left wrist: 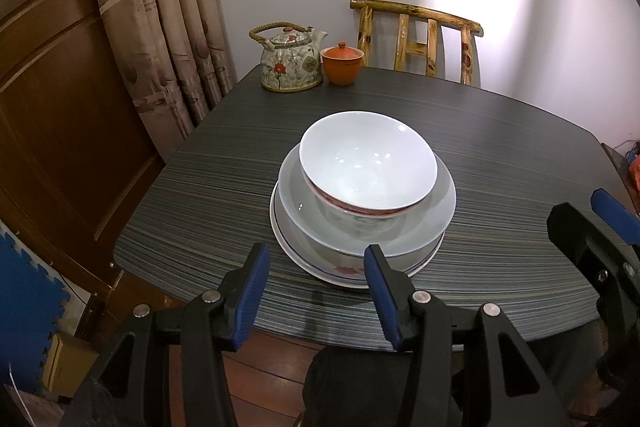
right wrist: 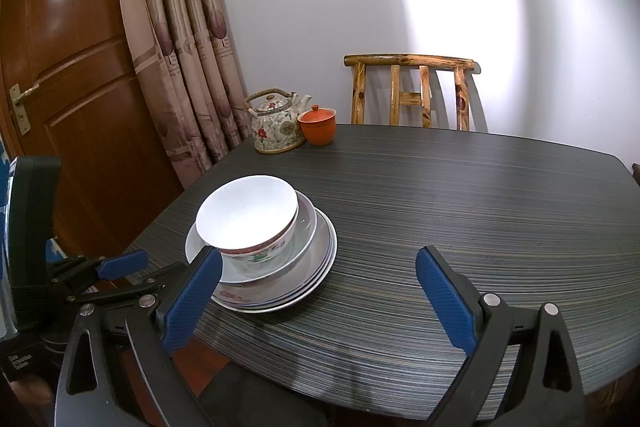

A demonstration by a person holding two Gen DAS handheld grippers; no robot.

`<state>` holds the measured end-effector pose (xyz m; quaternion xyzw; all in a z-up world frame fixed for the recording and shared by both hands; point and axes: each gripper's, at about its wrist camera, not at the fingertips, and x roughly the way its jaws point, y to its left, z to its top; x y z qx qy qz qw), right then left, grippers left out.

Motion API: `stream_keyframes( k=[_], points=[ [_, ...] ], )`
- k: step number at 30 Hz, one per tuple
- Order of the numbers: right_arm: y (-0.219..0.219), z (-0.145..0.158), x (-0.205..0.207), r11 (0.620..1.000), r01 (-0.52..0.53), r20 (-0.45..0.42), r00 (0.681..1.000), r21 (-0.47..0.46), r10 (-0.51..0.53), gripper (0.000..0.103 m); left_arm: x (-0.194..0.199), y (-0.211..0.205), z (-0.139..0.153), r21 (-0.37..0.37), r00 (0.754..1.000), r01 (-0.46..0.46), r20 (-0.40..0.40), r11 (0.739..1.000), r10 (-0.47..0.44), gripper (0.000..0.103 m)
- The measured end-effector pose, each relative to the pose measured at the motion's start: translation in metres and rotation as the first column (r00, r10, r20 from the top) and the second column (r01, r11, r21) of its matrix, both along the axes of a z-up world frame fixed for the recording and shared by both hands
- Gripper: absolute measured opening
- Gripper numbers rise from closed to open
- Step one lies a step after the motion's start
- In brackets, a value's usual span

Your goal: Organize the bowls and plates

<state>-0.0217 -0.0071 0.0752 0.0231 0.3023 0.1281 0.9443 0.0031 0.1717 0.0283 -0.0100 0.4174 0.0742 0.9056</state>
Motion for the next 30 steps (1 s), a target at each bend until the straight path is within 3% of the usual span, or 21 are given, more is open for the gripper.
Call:
stream_keyframes(
  k=[30],
  points=[
    [-0.0023,-0.0016,-0.0008,1.000,-0.001,-0.002,1.000,-0.002,0.001,0.097,0.0015,0.0041,-0.0015,-0.006,1.000,0.000,-0.008,1.000,0.000,0.050]
  ],
)
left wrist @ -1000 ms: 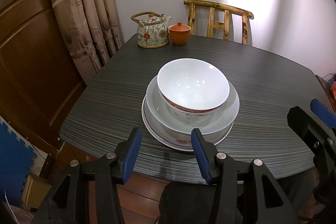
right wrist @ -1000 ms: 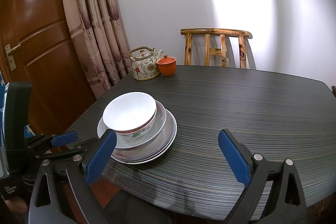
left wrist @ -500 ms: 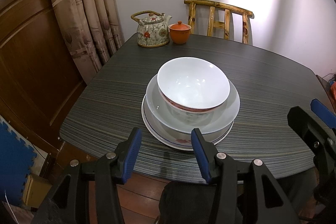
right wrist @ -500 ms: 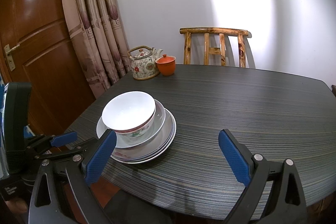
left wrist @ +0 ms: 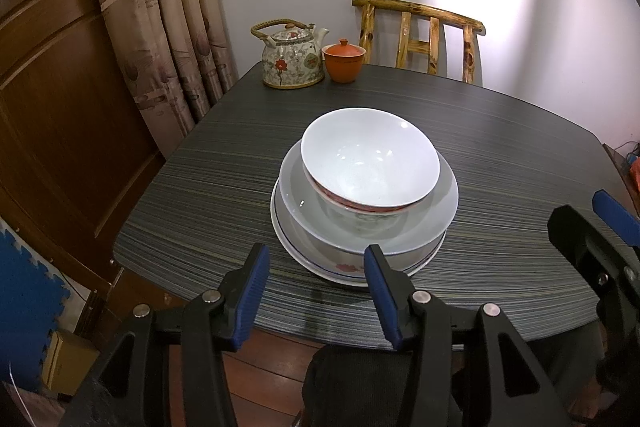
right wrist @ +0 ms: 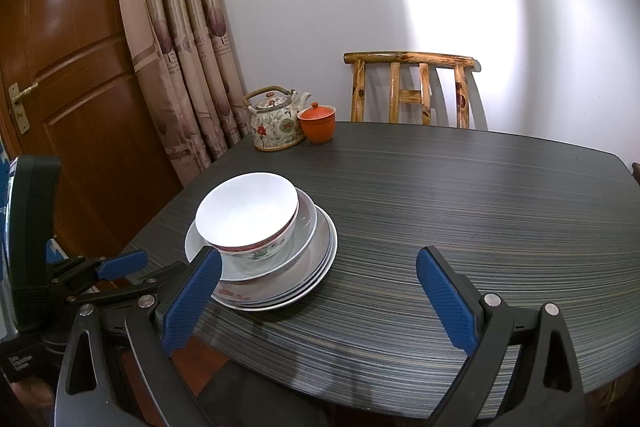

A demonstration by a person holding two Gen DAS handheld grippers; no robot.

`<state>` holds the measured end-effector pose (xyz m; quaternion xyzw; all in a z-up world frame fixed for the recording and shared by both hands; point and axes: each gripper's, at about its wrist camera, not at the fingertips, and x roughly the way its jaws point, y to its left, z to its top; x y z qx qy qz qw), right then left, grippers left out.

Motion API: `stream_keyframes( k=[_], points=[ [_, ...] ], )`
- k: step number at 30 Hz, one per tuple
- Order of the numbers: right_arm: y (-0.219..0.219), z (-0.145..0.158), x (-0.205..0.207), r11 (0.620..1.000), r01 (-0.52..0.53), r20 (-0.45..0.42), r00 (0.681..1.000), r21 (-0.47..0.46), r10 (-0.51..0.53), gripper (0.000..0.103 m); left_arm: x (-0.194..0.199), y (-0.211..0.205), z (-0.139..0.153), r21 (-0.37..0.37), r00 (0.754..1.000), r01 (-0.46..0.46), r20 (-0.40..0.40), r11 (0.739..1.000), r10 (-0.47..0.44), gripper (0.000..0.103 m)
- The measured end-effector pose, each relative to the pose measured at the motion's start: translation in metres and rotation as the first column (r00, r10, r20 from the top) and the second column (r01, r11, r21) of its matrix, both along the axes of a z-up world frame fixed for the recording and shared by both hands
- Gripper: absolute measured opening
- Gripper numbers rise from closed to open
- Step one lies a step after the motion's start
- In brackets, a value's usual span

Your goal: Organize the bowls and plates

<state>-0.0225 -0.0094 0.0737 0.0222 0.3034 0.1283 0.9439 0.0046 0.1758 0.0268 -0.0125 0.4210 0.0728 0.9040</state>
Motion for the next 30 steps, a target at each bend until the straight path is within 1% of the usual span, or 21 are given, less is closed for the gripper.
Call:
stream_keyframes(
  k=[30],
  points=[
    [-0.0041,-0.0001,0.0027,1.000,-0.009,0.000,1.000,0.000,0.009,0.097,0.0015,-0.0020,-0.0010,0.009,1.000,0.000,-0.001,1.000,0.000,0.050]
  ],
)
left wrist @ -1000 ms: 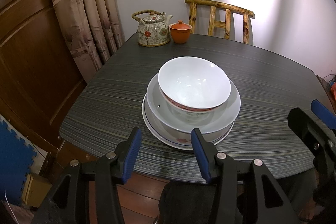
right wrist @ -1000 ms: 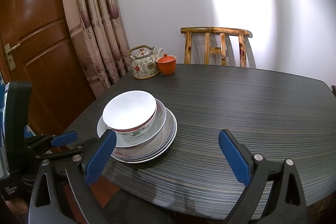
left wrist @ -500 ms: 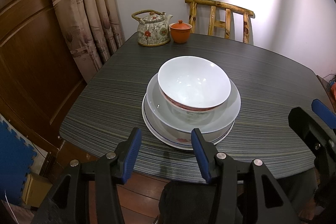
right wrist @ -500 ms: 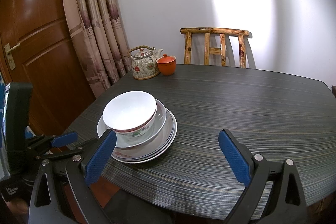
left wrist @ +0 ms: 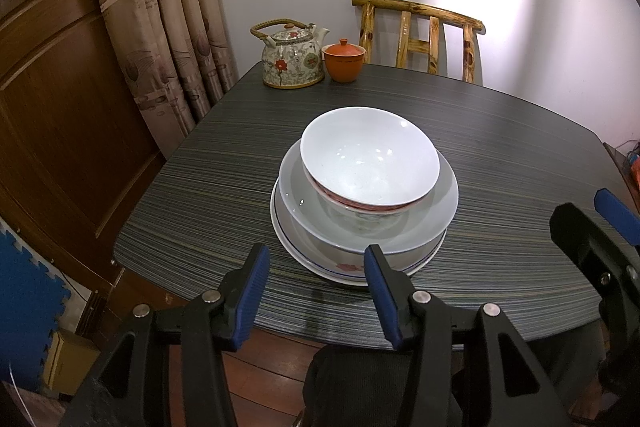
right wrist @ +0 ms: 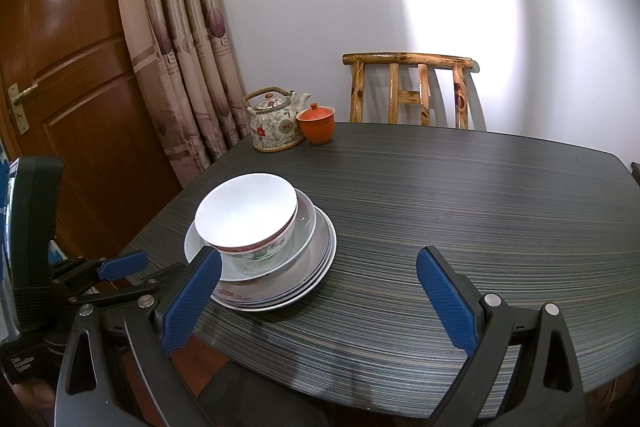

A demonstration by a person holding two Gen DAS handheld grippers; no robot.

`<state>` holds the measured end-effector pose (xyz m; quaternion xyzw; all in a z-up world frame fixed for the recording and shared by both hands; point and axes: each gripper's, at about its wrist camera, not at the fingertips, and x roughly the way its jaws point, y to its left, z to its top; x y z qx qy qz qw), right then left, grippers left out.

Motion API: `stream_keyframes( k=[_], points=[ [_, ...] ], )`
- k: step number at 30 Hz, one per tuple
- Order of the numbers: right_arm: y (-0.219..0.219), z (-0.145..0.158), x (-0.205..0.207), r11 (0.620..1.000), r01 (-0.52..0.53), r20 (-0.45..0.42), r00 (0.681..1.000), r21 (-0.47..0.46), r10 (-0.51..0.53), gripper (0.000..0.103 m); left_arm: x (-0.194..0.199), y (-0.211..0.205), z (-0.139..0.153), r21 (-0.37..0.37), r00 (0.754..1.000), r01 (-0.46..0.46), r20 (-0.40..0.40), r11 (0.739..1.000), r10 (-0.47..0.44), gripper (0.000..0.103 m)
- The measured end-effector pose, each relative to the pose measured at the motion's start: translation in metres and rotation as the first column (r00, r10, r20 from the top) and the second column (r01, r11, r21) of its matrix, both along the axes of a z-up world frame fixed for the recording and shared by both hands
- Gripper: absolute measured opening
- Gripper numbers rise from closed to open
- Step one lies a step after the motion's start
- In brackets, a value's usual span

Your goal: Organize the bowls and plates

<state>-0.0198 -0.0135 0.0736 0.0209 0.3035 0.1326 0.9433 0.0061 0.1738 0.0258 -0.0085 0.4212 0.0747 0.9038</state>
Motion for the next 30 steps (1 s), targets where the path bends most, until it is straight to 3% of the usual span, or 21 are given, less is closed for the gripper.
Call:
stream_keyframes(
  k=[30],
  points=[
    [-0.0031,0.0004,0.0009,1.000,-0.003,-0.001,1.000,-0.001,0.003,0.097,0.0006,0.0021,-0.0009,-0.008,1.000,-0.005,-0.002,1.000,0.005,0.050]
  ],
)
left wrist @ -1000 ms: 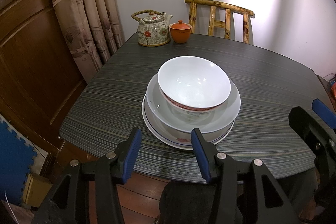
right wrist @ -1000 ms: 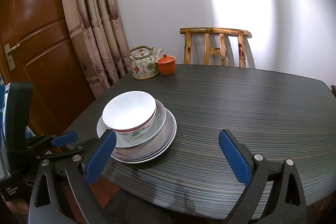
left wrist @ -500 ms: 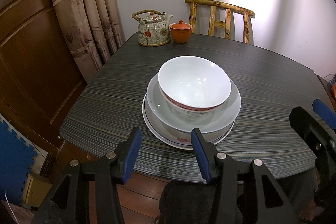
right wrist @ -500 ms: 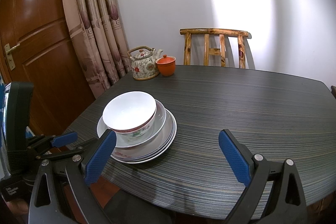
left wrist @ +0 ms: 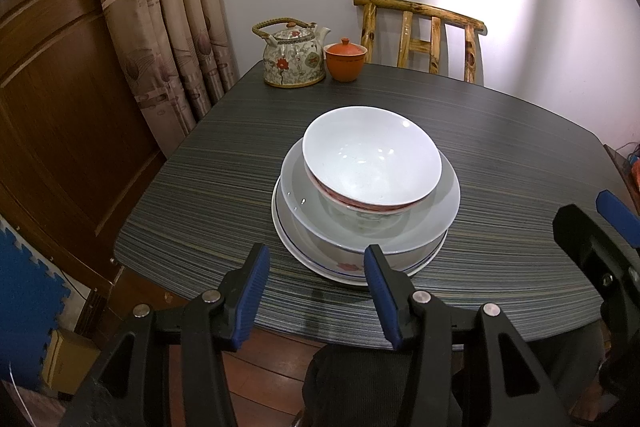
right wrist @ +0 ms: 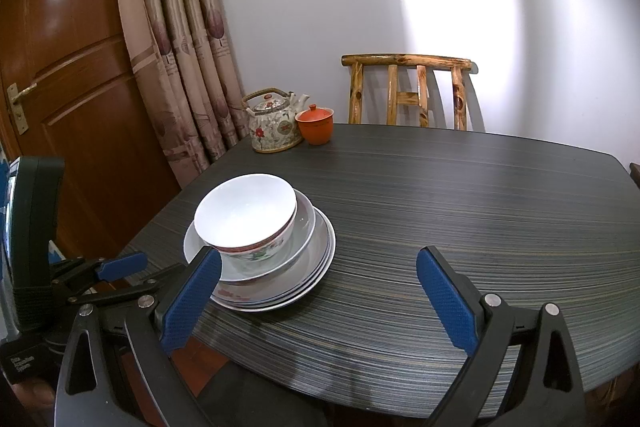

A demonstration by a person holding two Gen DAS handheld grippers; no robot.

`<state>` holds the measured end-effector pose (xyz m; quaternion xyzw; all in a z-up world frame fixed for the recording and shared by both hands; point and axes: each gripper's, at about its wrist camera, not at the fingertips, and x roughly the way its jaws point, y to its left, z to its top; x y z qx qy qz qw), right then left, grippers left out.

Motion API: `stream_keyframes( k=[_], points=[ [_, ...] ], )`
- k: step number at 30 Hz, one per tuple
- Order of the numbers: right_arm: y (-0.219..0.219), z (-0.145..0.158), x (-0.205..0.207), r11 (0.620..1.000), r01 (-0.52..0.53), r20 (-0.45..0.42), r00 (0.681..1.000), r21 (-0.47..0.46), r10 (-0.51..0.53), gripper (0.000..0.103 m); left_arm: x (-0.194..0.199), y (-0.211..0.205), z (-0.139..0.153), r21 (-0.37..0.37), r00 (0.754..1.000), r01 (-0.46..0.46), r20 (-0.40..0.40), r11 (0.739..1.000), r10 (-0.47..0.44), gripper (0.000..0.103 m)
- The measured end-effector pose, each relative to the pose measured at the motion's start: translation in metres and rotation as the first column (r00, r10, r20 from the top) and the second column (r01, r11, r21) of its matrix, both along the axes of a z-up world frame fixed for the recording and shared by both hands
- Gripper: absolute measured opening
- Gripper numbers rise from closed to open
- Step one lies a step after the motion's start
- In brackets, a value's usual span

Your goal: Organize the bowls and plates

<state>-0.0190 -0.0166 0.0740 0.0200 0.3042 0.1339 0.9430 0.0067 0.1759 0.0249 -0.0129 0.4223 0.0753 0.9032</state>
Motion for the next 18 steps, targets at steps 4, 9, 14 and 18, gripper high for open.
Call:
stream_keyframes(
  k=[4,9,14,18],
  points=[
    [0.0006,-0.0001,-0.0001,1.000,0.000,0.000,1.000,-0.001,0.000,0.097,0.0000,0.0015,-0.0003,0.000,1.000,0.000,0.000,1.000,0.000,0.050],
    [-0.0013,0.0023,0.0006,1.000,-0.003,-0.004,1.000,0.002,0.003,0.097,-0.0003,0.0035,-0.0013,0.006,1.000,-0.011,-0.004,1.000,0.011,0.050],
    [-0.0062,0.0060,0.0023,1.000,-0.006,-0.002,1.000,0.007,0.006,0.097,0.0018,0.0052,-0.0023,0.010,1.000,-0.022,-0.007,1.000,0.022,0.050],
    [-0.0063,0.0067,0.0035,1.000,-0.004,-0.001,1.000,0.007,0.004,0.097,0.0027,0.0049,-0.0037,0.015,1.000,-0.025,-0.007,1.000,0.025,0.050]
  ],
)
